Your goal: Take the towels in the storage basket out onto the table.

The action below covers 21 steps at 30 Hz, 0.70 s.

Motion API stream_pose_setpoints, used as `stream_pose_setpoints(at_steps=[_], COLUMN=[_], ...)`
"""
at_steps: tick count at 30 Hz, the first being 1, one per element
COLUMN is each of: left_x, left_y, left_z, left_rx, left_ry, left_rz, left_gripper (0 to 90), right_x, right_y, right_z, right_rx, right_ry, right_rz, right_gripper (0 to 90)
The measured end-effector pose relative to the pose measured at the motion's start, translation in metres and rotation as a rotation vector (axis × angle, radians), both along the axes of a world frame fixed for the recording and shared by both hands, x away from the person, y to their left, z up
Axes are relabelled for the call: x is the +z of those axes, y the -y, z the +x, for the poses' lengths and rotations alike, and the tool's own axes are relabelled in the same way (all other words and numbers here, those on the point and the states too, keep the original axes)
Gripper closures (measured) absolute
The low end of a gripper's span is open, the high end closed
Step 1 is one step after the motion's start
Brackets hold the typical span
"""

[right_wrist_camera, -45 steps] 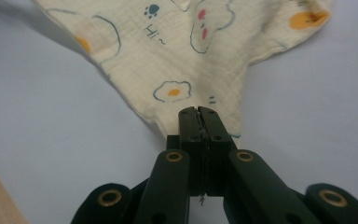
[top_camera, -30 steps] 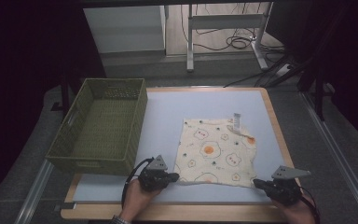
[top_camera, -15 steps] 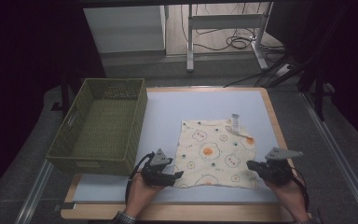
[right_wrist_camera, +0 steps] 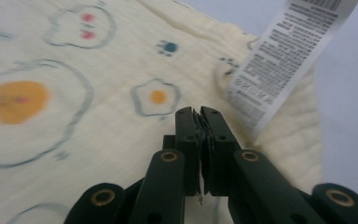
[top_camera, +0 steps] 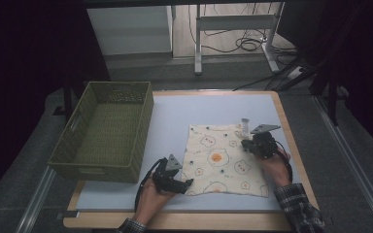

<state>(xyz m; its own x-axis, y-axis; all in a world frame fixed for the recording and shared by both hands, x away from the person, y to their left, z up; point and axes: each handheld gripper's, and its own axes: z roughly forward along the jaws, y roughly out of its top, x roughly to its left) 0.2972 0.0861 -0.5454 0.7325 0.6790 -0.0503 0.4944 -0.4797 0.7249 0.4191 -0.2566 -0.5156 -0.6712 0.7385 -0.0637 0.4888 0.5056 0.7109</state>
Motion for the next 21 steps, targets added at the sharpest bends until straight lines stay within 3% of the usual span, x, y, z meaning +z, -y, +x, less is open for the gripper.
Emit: stream_pose_setpoints(at_steps=[1, 3, 8, 11, 12, 13, 17, 21], left_x=[0.000, 0.000, 0.000, 0.000, 0.000, 0.000, 0.000, 0.000], left_y=[0.000, 0.000, 0.000, 0.000, 0.000, 0.000, 0.000, 0.000], left_z=[0.000, 0.000, 0.000, 0.000, 0.000, 0.000, 0.000, 0.000], left_rx=[0.000, 0.000, 0.000, 0.000, 0.000, 0.000, 0.002, -0.004], left_ry=[0.000, 0.001, 0.000, 0.001, 0.001, 0.000, -0.001, -0.004], left_rz=[0.000, 0.000, 0.000, 0.000, 0.001, 0.000, -0.003, -0.002], left_gripper=[18.0, 18.1, 18.1, 18.1, 18.1, 18.1, 18.0, 17.5], right_x=[-0.004, -0.004, 0.002, 0.008, 0.008, 0.012, 0.016, 0.020], right_y=[0.001, 0.006, 0.029, 0.049, 0.049, 0.059, 0.064, 0.060], right_z=[0.009, 0.017, 0.035, 0.042, 0.042, 0.043, 0.037, 0.020], right_rx=[-0.019, -0.047, -0.137, -0.208, -0.208, -0.228, -0.220, -0.173], right_ry=[0.011, 0.011, 0.027, 0.010, 0.010, 0.004, 0.001, 0.015], right_rz=[-0.033, -0.021, -0.043, -0.014, -0.014, 0.017, 0.032, 0.028], right_gripper=[86.0, 86.0, 85.2, 84.4, 84.4, 83.6, 81.0, 75.9])
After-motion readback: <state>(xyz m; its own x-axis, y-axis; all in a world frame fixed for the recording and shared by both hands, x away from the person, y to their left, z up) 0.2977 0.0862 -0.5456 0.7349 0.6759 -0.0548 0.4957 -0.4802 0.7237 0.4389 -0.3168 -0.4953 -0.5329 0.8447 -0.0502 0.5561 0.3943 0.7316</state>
